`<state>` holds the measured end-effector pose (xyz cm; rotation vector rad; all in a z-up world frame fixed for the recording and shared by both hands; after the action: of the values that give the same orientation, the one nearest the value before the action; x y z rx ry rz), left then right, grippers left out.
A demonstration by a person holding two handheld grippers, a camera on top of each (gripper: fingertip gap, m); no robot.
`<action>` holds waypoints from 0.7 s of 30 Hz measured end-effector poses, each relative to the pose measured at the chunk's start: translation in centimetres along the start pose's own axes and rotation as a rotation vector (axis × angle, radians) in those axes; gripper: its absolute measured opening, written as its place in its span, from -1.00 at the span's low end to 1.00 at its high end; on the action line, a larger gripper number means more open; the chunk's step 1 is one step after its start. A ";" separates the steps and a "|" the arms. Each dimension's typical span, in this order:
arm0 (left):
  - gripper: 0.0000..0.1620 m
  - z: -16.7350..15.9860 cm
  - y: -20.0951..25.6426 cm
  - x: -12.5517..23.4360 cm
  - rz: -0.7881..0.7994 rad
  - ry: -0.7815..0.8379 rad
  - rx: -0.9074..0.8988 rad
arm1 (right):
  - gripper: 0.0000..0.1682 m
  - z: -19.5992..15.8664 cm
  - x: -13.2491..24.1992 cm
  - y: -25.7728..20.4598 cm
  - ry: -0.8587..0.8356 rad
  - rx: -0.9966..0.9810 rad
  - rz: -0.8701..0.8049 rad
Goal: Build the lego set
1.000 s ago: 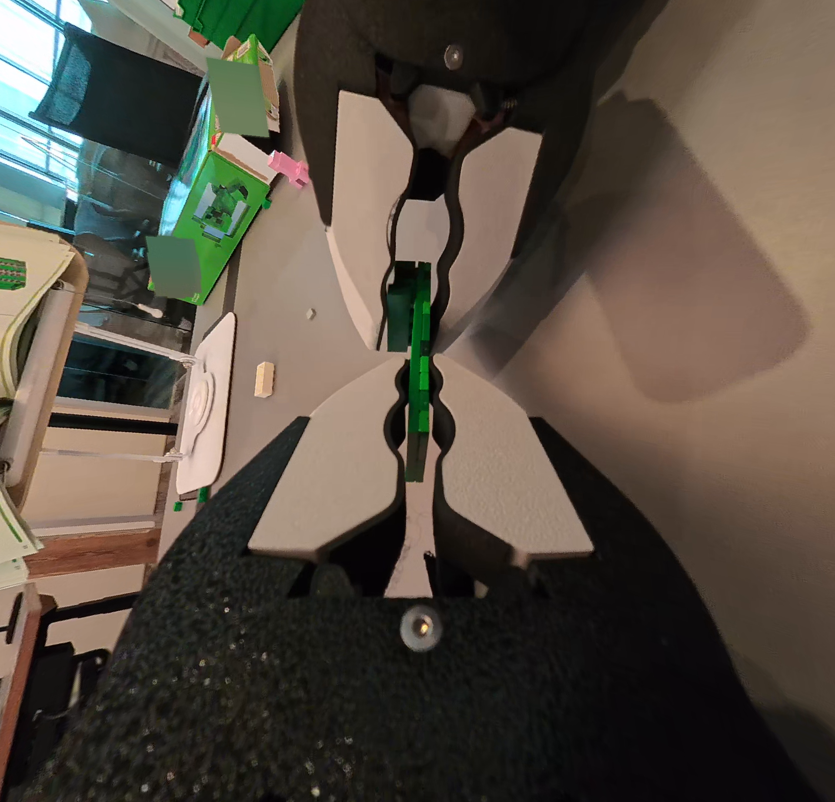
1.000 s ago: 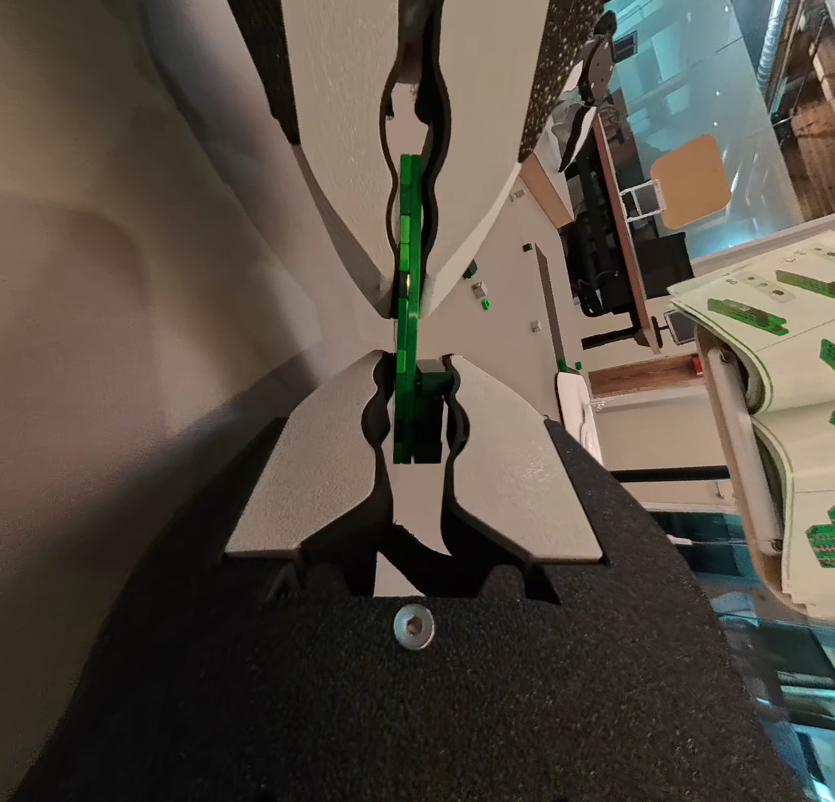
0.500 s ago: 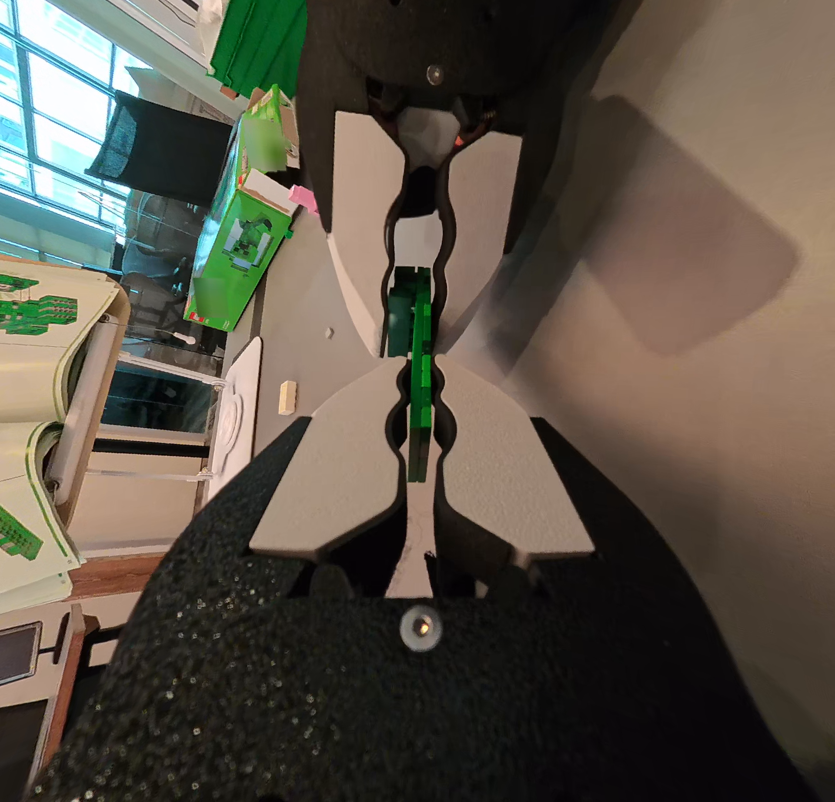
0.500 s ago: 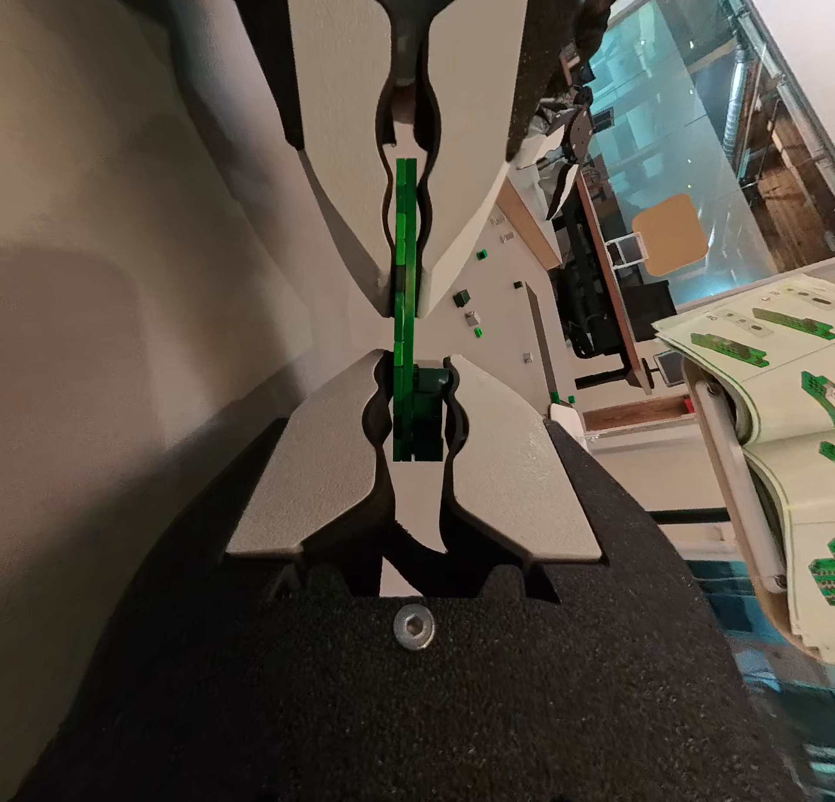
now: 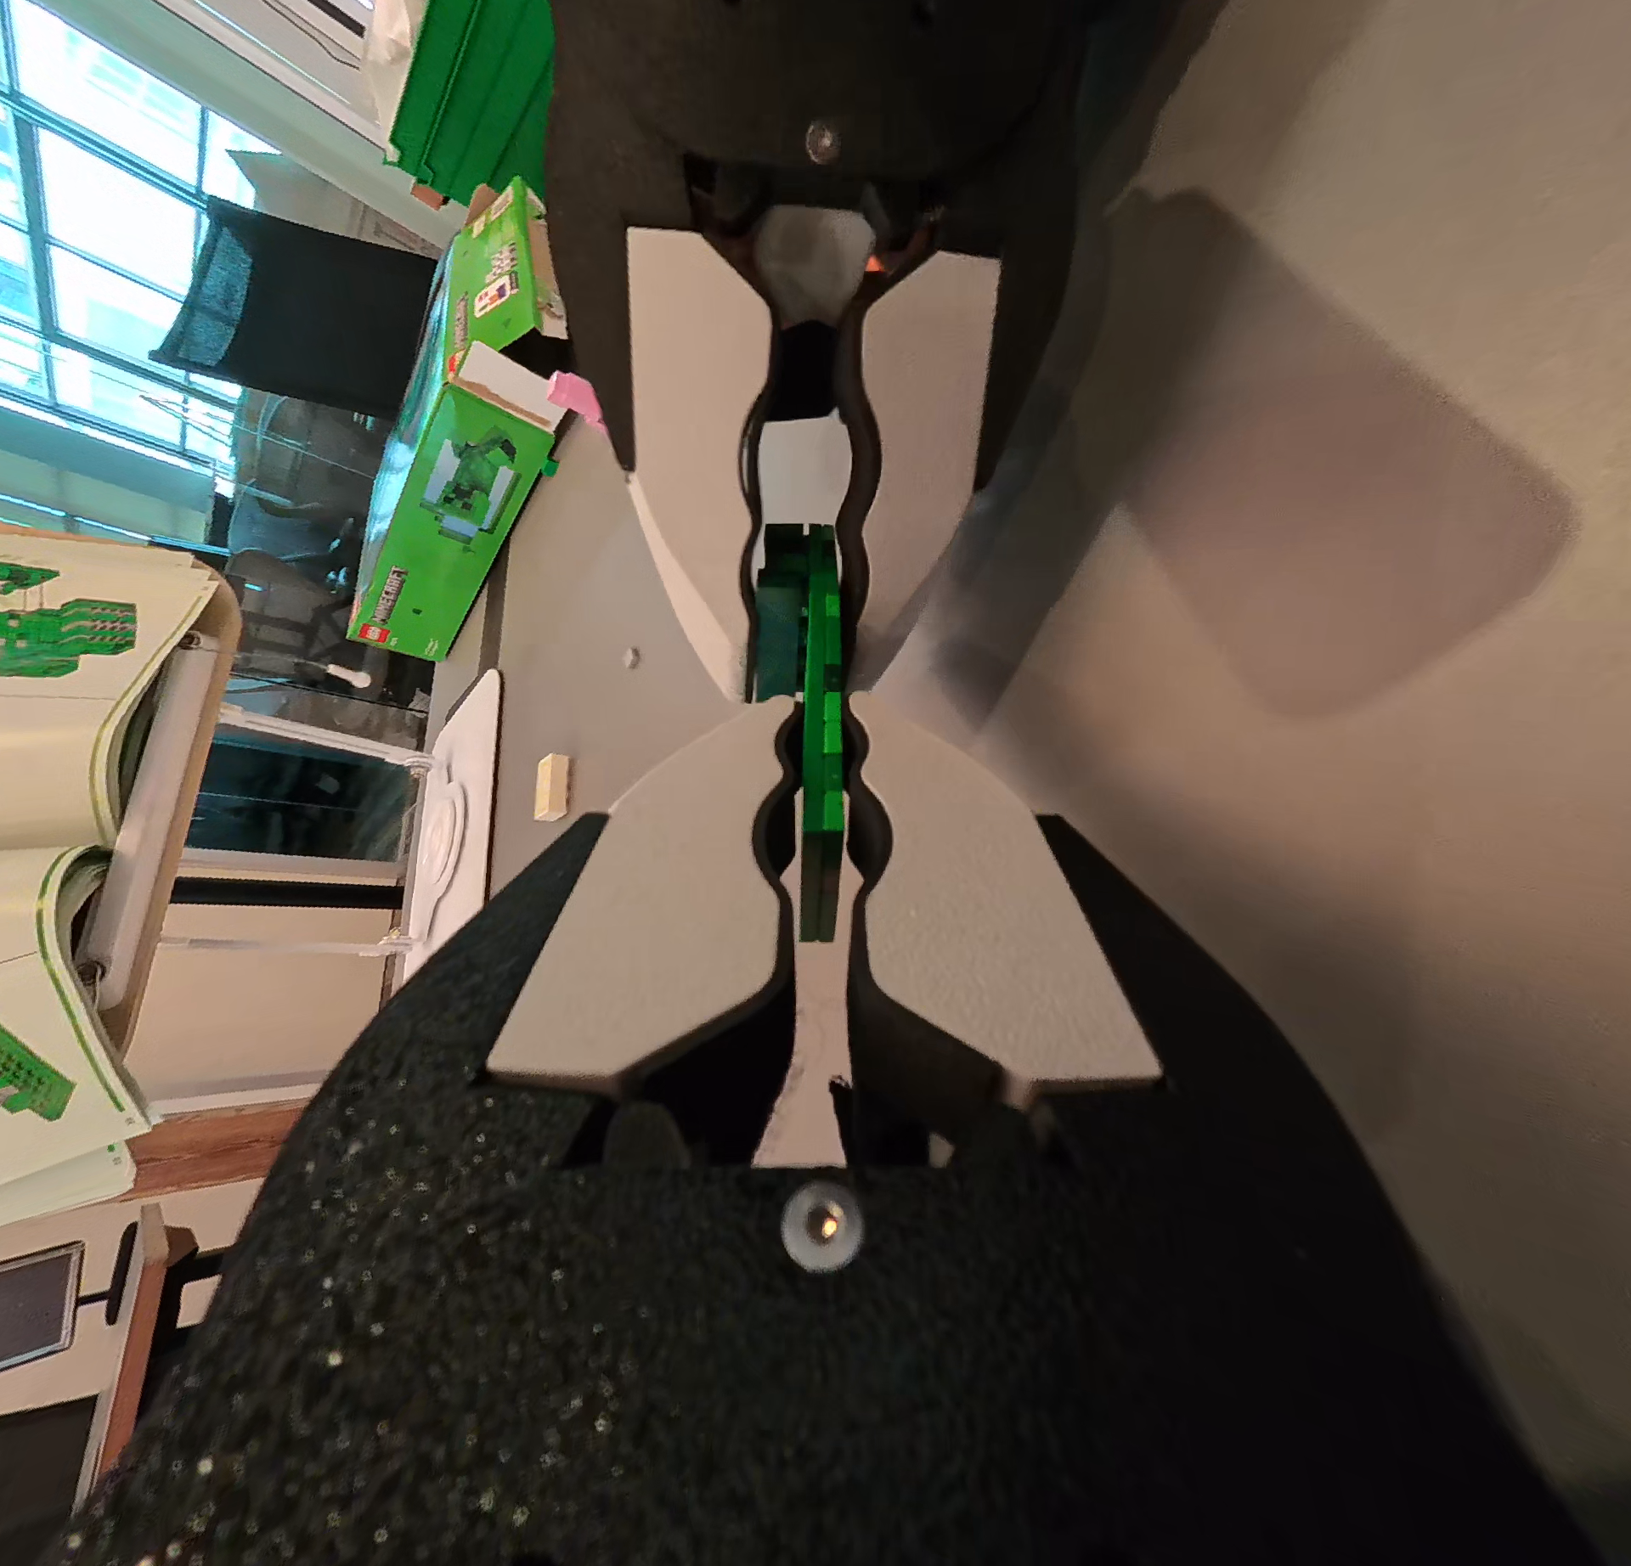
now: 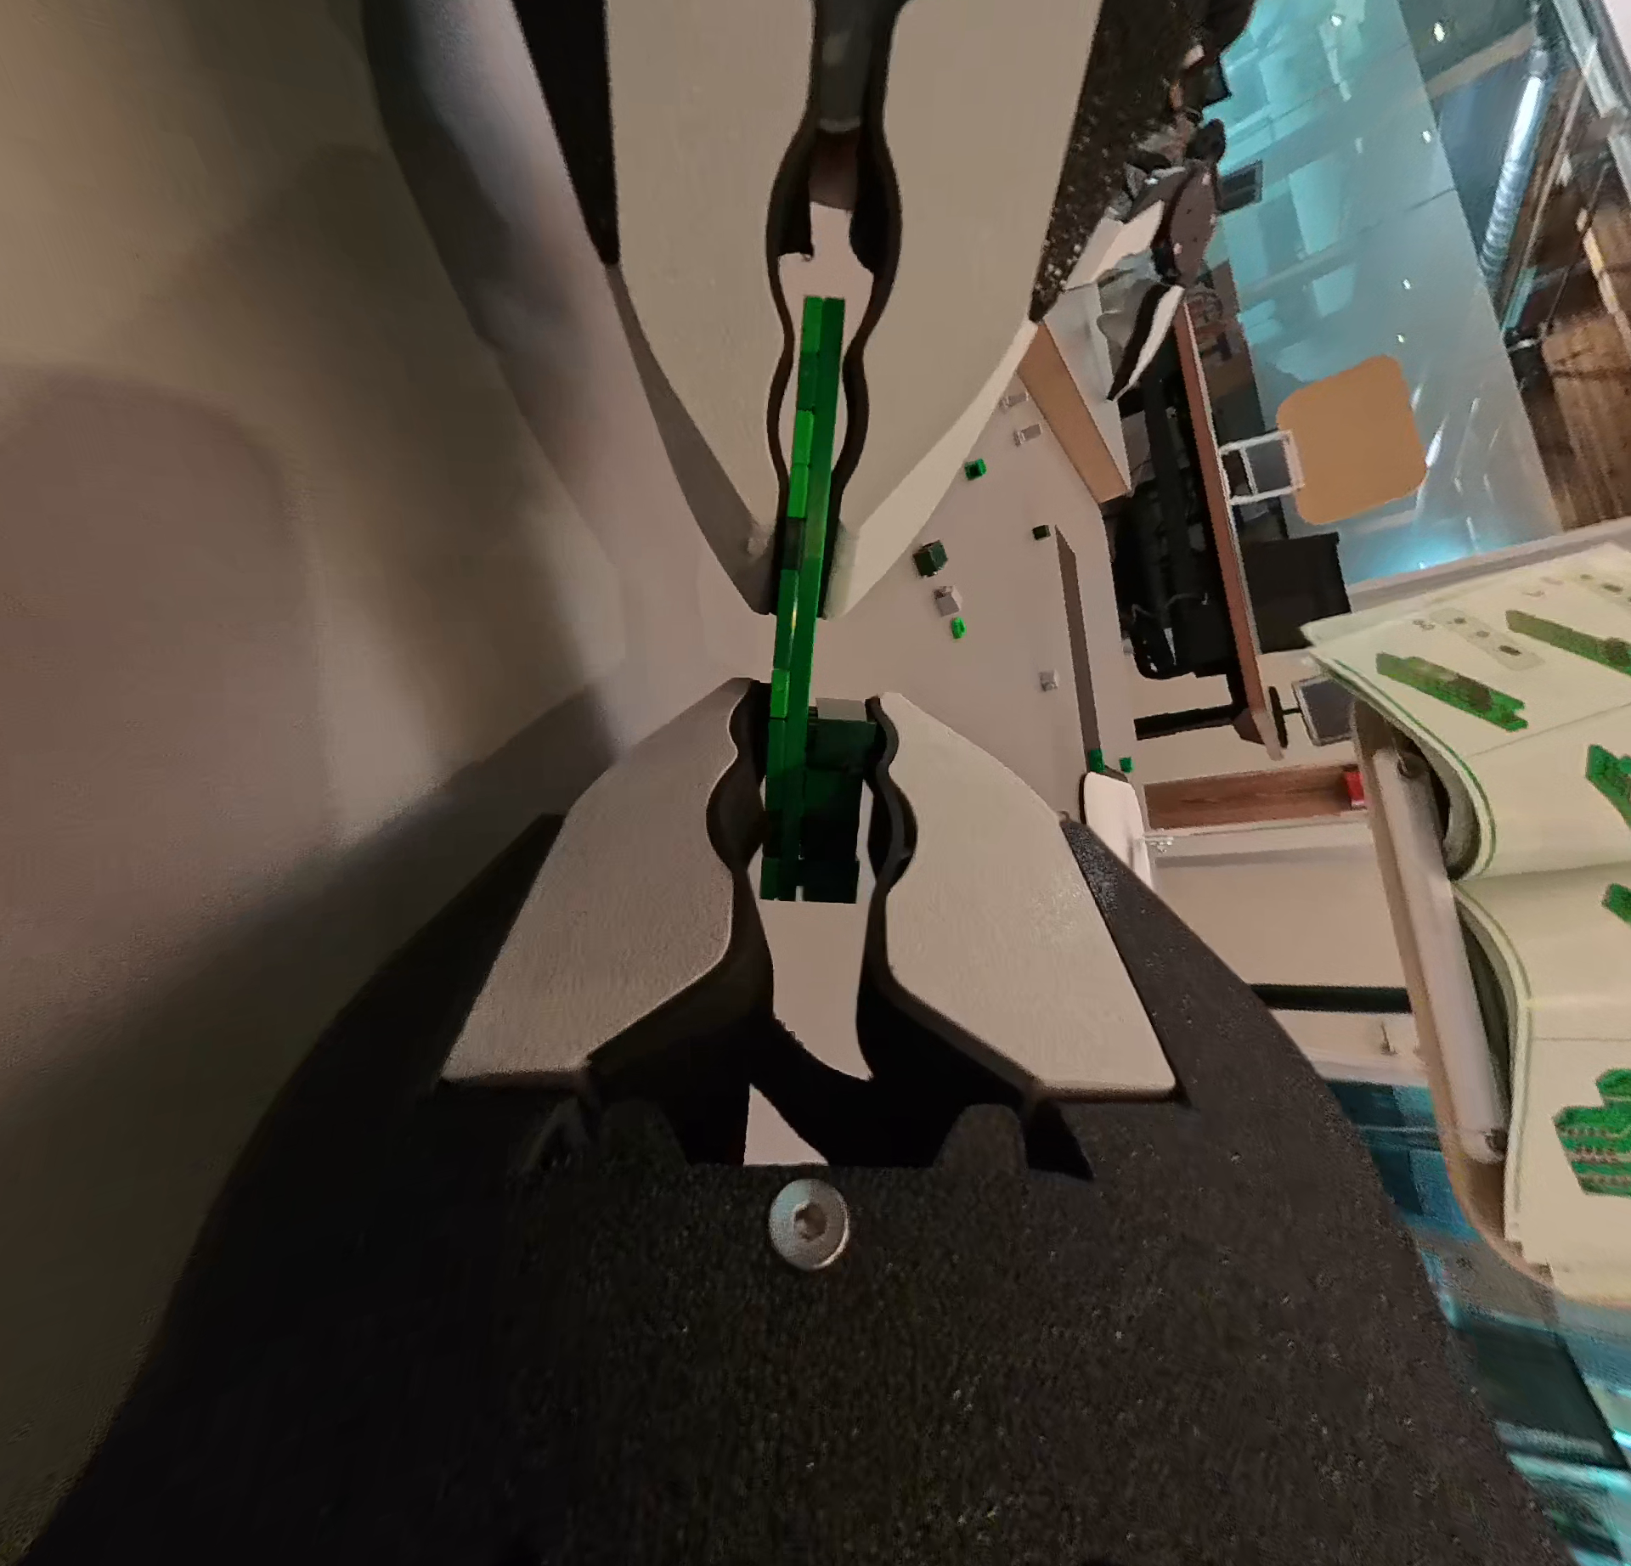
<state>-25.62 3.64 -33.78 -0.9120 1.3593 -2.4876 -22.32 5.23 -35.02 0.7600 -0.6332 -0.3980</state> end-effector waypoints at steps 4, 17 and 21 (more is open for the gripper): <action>-0.93 0.1 0.1 0.0 -0.006 0.005 -0.001 | -0.76 0.0 0.1 0.0 -0.006 0.078 -0.025; -0.93 -0.4 0.6 -0.5 -0.060 -0.014 0.054 | -0.74 -0.5 -0.3 -0.6 -0.037 0.024 -0.005; -0.93 -0.3 0.3 -0.3 -0.046 -0.001 0.061 | -0.74 -0.4 -0.2 -0.3 -0.011 0.008 -0.017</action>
<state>-25.57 3.80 -34.34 -0.9419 1.2679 -2.5471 -22.22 5.33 -35.58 0.7721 -0.6396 -0.4162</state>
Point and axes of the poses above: each gripper's, where its closed fingertips meet, x back along the fingers, z out of its top, y = z × x across the jaws, the point moved 2 cm from there along x, back along the fingers, and after that the axes turned 8 degrees about -x, right-handed, at the moved point
